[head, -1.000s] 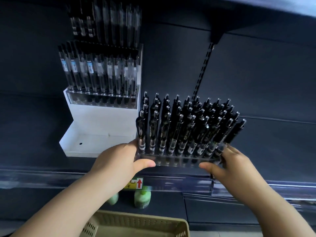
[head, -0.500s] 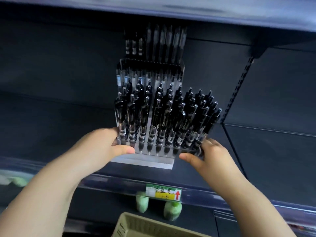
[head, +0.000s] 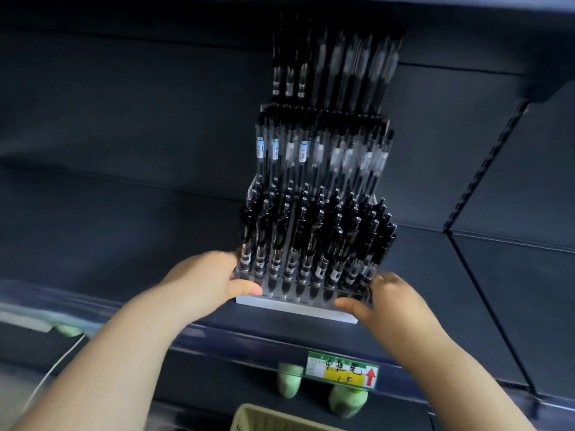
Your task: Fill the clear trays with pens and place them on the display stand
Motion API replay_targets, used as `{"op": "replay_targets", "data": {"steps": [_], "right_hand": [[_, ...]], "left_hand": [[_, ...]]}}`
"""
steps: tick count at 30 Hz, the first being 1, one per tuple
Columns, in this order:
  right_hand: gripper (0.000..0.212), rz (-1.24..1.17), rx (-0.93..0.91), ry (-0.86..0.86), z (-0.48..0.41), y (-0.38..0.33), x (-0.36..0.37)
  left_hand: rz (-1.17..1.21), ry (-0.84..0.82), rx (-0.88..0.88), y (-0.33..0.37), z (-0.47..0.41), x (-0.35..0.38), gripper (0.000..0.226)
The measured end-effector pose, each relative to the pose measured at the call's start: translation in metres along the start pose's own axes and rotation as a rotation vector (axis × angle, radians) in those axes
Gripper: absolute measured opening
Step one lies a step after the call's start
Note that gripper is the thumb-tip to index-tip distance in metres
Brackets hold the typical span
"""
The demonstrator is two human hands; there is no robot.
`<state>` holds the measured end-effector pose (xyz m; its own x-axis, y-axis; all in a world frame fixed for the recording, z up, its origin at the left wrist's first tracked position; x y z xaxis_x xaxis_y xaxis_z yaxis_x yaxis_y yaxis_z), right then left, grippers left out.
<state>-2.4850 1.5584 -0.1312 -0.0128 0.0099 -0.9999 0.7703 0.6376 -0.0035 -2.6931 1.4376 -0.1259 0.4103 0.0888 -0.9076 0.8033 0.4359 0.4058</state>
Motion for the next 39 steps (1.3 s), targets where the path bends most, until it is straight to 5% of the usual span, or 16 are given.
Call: {"op": "replay_targets", "data": {"steps": [4,16,23,29,34,39], "right_hand": [[0.066,-0.031,0.022,0.055,0.0,0.001,0.005],[0.091,-0.319,0.039,0.157,0.006,0.004,0.009],[0.068,-0.205,-0.005,0.181,0.003,0.002,0.011],[0.067,-0.408,-0.023,0.187,0.002,0.004,0.014],[0.069,-0.498,-0.028,0.181,0.004,0.004,0.019],[0.083,-0.287,0.047,0.065,0.022,0.012,0.033]], "left_hand": [[-0.167,0.011,-0.081,-0.01,-0.003,0.009,0.053],[-0.025,0.097,-0.034,-0.011,-0.001,0.014,0.041],[0.012,0.111,-0.019,-0.015,-0.006,0.014,0.036],[0.124,0.152,-0.023,-0.021,-0.007,0.016,0.032],[0.174,0.17,-0.008,-0.023,-0.007,0.021,0.048],[0.084,0.163,-0.042,-0.02,0.003,0.024,0.07]]}}
Point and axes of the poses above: each hand's wrist, its own z-axis away from the middle knuckle, its own x-axis out of the palm, y = z × x, the point moved 10 cm from there along -z, towards the middle knuckle, and after that the axes turned 9 degrees about z, right-handed, at the moved point
